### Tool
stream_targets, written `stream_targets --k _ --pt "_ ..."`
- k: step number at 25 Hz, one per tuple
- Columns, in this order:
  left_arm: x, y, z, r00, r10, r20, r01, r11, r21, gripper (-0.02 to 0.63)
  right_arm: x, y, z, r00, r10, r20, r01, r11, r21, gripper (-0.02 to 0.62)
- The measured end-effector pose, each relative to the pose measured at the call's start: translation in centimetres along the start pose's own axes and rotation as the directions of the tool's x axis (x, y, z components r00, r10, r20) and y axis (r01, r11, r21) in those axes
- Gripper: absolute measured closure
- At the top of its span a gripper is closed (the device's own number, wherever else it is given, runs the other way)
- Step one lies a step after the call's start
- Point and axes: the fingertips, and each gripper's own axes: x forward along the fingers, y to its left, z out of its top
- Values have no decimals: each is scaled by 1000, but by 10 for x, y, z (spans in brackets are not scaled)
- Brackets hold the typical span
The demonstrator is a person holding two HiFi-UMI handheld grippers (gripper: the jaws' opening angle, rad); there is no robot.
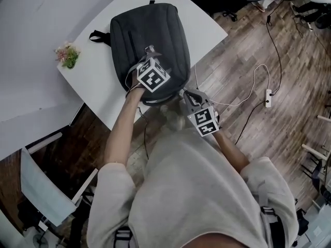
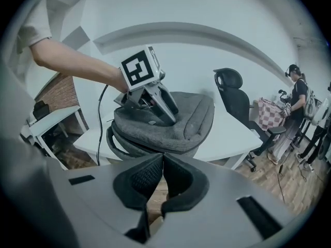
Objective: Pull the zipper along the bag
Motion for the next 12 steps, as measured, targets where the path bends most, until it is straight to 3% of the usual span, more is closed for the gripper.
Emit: stream_targets --k 5,12 --pt "21 -2 -6 993 -88 -72 87 996 -14 339 -1 1 -5 1000 -5 -14 5 1000 -15 577" --pt "25 1 -7 991 -116 -65 111 991 -72 353 -3 22 -7 999 46 -12 -46 999 -26 575"
